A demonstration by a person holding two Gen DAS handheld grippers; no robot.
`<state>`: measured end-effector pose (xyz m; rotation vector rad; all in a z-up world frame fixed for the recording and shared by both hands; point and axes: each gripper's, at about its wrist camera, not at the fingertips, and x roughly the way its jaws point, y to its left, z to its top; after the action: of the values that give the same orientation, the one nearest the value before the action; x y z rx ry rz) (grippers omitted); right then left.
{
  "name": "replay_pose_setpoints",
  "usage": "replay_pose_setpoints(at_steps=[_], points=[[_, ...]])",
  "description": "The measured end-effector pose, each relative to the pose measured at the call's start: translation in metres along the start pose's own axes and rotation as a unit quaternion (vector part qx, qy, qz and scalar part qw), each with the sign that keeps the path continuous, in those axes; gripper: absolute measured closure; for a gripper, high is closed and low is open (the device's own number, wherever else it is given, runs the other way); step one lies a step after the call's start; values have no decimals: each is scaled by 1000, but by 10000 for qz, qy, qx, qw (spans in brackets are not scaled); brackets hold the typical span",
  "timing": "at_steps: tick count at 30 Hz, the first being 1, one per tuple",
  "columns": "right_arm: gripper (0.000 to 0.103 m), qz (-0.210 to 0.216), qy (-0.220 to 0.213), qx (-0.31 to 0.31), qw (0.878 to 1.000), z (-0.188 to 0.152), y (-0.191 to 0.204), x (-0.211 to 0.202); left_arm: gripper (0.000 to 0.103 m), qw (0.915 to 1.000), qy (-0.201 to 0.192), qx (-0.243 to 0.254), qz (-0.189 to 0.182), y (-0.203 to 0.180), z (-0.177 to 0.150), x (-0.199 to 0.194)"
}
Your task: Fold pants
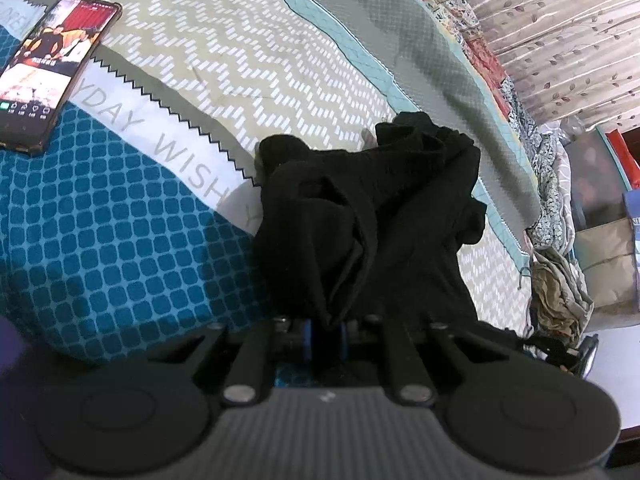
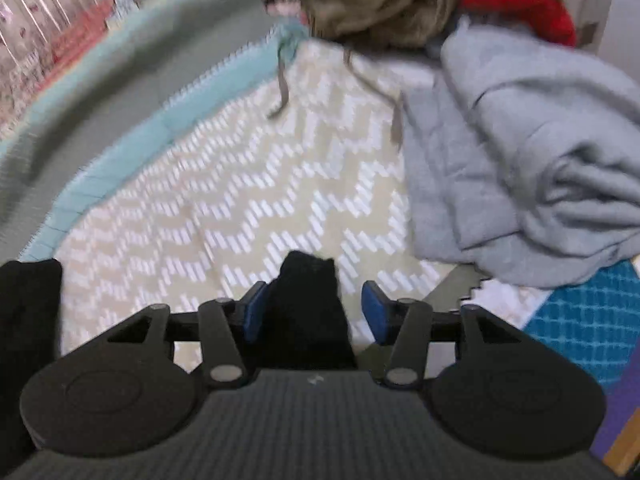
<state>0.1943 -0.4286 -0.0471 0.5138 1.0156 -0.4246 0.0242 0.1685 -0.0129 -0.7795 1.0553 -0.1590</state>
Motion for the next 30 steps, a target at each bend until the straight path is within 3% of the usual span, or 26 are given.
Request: replay_pose_setpoints(at_steps=[2,5,10,12,14,19,22,24,26,30], points=[[92,131,-247,79,9996,3,2,-11,92,9998,-174,105,-4,-4,10,-9],[92,790,-976,230,9918,18,8,-54,92,9981,-568,180,-176,-17,32,-32],[92,1777,-2346,634,9536,26,-13,-133,92,9911,-1232,302,-411,-34,47,-66],[92,1906,-2455,821,9469,14,-35,-142,92,9915,-1218,232,-406,-28,44,-66],[92,2035,-2282,1076,9460,-5,-59,-136,92,9943,-1042,80,-225,-16,37,-57],[92,1469,-1466,1601,9650,-72,-109,-84,92,9980,-250,-435,375,27,4,-14],[92,1250,-988,2244,9614,-103,-143,-56,92,9968,54,-487,639,39,-11,3],[92,1410,-1021,2359,9561,-111,-152,-55,88,9959,98,-534,726,43,-13,6],[89,1266,-1070,2238,9604,-106,-146,-63,83,9952,114,-637,736,43,-11,5],[69,350,-1737,1197,9769,-108,-122,-97,71,9949,-55,-350,949,29,-10,-9]])
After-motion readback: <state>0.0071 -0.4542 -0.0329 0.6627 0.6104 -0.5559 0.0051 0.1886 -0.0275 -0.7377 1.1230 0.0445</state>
